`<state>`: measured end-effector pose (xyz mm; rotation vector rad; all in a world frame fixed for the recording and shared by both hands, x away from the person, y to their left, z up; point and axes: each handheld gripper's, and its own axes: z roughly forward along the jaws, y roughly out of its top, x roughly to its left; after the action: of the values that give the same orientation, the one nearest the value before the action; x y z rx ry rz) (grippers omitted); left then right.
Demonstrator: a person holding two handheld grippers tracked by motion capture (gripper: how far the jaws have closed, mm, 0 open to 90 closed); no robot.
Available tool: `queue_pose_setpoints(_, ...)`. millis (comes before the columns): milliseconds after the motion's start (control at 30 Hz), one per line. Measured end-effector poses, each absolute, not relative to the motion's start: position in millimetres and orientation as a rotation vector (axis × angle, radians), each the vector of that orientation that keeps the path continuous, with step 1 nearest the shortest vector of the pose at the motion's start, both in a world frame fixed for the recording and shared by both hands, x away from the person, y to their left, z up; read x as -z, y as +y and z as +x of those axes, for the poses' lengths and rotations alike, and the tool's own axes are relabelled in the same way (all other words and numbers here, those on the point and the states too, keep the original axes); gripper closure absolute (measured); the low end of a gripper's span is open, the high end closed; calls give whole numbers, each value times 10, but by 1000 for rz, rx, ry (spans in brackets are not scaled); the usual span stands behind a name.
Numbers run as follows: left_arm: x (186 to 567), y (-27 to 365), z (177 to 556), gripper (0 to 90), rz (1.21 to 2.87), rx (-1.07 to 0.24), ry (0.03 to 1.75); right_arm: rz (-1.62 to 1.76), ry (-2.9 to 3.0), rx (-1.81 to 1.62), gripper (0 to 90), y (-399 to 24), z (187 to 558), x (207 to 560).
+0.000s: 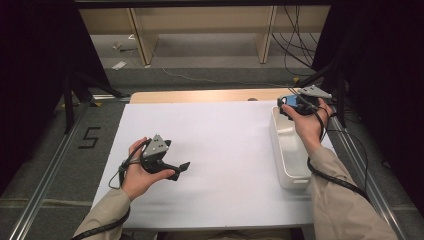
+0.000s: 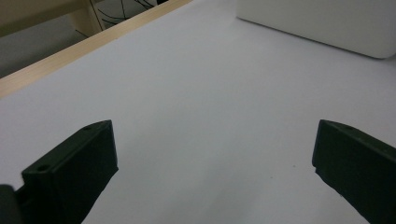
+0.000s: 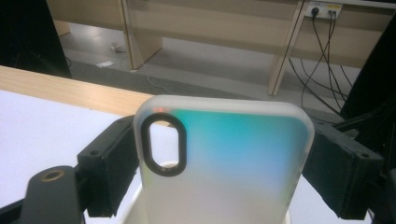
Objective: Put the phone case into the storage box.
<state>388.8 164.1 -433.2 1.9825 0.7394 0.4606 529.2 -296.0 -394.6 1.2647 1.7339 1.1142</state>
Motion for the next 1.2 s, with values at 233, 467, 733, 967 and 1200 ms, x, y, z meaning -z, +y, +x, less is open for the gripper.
queue_pose_setpoints(233, 4331, 1638, 3888, 0, 1982, -461, 739, 1267, 1737, -1105, 180, -2950, 5309, 3960)
queue_pose_setpoints(467, 4332, 1637, 3887, 0, 1983, -461, 739, 1279, 1750, -1095, 180, -2944, 5333, 3980)
queue_pose_setpoints(733, 4335, 1632, 3887, 0, 1980, -459, 739, 1291, 1774, -1064, 179, -2920, 5368, 4021)
queue_pose_setpoints(967, 4338, 1632, 3888, 0, 1980, -458, 739, 1307, 1787, -1047, 178, -2909, 5406, 4058)
queue_pose_setpoints(1200, 4338, 1630, 3887, 0, 1980, -459, 739, 1321, 1790, -1037, 178, -2908, 5432, 4084)
